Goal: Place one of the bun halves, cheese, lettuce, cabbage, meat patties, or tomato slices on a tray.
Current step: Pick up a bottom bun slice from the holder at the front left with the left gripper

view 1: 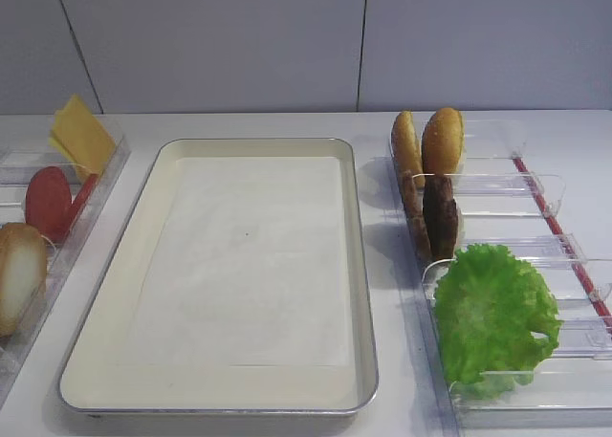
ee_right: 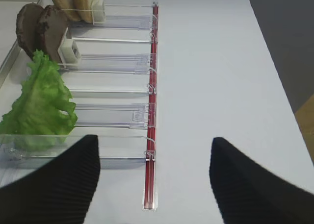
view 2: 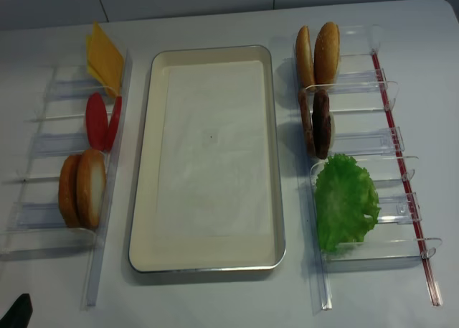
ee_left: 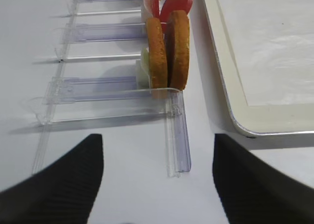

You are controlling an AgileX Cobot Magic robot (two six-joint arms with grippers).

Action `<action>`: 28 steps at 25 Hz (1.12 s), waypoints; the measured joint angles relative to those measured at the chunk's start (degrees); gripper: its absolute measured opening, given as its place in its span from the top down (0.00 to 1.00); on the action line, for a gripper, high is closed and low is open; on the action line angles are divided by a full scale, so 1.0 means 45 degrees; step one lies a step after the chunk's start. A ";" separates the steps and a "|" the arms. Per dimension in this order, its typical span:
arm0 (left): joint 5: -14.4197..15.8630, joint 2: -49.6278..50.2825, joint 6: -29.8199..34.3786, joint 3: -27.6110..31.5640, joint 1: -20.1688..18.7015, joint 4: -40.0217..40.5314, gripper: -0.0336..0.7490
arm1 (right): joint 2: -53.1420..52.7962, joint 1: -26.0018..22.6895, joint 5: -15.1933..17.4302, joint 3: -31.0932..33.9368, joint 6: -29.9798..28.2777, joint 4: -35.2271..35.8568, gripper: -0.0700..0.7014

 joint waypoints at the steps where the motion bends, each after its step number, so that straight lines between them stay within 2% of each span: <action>1: 0.0000 0.0000 0.0032 0.0000 0.0000 -0.0091 0.35 | 0.0000 0.0000 0.0000 0.0000 0.0000 0.0000 0.30; 6: 0.0057 0.0130 0.0467 -0.0207 0.0000 -0.0898 0.35 | 0.0000 0.0000 0.0000 0.0000 0.0000 0.0000 0.30; 12: 0.0077 0.2467 0.0619 -0.1723 0.0000 -0.2179 0.37 | 0.0000 0.0000 0.0000 0.0000 0.0000 0.0000 0.30; 17: 0.0359 0.5576 0.1187 -0.2986 0.0000 -0.3223 0.40 | 0.0000 0.0000 0.0000 0.0000 0.0000 0.0000 0.30; 22: 0.0819 0.9029 0.1369 -0.4302 0.0000 -0.3308 0.44 | 0.0000 0.0000 0.0000 0.0000 0.0000 0.0000 0.30; 28: 0.0819 1.3245 0.1369 -0.5930 0.0000 -0.3223 0.46 | 0.0000 0.0000 0.0000 0.0000 0.0000 0.0000 0.30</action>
